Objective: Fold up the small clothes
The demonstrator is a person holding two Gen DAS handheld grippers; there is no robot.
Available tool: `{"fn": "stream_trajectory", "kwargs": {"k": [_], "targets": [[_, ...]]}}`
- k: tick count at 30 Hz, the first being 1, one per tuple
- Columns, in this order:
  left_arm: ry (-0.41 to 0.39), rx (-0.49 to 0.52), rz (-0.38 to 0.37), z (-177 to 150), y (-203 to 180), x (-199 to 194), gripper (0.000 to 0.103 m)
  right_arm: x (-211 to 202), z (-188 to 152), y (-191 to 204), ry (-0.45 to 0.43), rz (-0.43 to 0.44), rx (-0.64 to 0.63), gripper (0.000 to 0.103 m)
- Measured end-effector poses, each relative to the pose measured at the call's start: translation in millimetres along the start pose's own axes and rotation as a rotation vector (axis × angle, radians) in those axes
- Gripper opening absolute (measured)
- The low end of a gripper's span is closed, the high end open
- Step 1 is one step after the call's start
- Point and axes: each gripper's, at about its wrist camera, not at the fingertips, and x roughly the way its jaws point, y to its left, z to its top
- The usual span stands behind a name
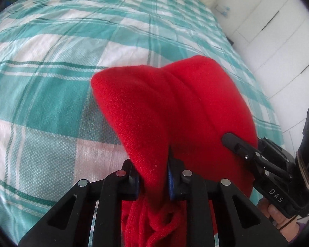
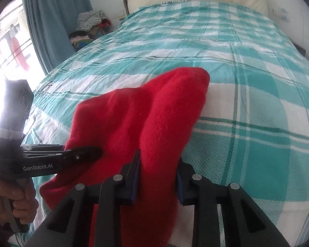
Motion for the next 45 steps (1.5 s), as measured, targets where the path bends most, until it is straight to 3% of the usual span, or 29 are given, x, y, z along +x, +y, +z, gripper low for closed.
{"fn": "stream_trajectory", "kwargs": {"k": [5,8,10,11,12,13,14,16,18,19,20,23,25,28,32,34,45], "targets": [[-0.115,0.053,-0.034,27.8,-22.4,-52.1,0.019,-43.1,29.2,3.4,-0.132,0.036,0.003,0.027],[-0.132,0.082,-0.042,40.6,-35.2,-62.6,0.02,-65.0,47.3,-4.9,-0.19,0.065,0.032,0.027],[-0.11,0.097,-0.008,40.6,-40.0,-48.2,0.034,-64.2,51.0,-19.5,-0.183,0.075,0.077,0.029],[-0.098,0.098,0.029,36.5,-39.4,-39.2,0.053,-59.6,48.9,-29.6,-0.163,0.069,0.098,0.032],[-0.094,0.101,0.079,29.0,-37.7,-32.6,0.07,-54.7,44.2,-41.7,-0.135,0.053,0.12,0.042],[-0.105,0.112,0.129,18.2,-37.0,-30.6,0.073,-50.7,36.2,-52.6,-0.107,0.019,0.139,0.048],[-0.12,0.134,0.174,7.0,-37.1,-30.9,0.074,-49.6,26.3,-63.4,-0.084,-0.013,0.155,0.061],[-0.145,0.194,0.262,-18.8,-39.6,-40.1,0.076,-56.3,3.6,-80.6,-0.051,-0.058,0.169,0.068],[-0.185,0.252,0.357,-42.8,-49.4,-55.3,0.093,-71.3,-18.8,-86.2,-0.018,-0.106,0.154,0.078],[-0.21,0.274,0.399,-53.6,-55.7,-64.9,0.098,-81.9,-28.7,-85.0,-0.01,-0.129,0.14,0.086],[-0.233,0.285,0.436,-63.9,-62.6,-75.8,0.102,-94.4,-37.5,-82.4,-0.007,-0.141,0.121,0.089],[-0.226,0.262,0.518,-83.6,-79.7,-102.4,0.102,-138.9,-55.2,-67.9,-0.01,-0.174,0.077,0.092],[-0.206,0.253,0.548,-98.2,-89.9,-120.3,0.102,-173.6,-62.6,-52.8,-0.04,-0.177,0.049,0.1],[-0.169,0.233,0.588,-119.9,-101.9,-141.2,0.102,-212.9,-69.1,-31.3,-0.041,-0.181,0.022,0.102],[-0.133,0.189,0.532,-144.4,-115.9,-162.7,0.102,-243.8,-84.3,-12.9,0.001,-0.187,0.044,0.102],[-0.136,0.175,0.553,-153.2,-123.9,-171.4,0.102,-254.5,-93.5,-3.6,0.02,-0.18,0.045,0.102],[-0.168,0.244,0.535,-164.2,-159.5,-188.3,0.102,-276.5,-104.8,18.4,0.003,-0.223,0.025,0.102]]}}
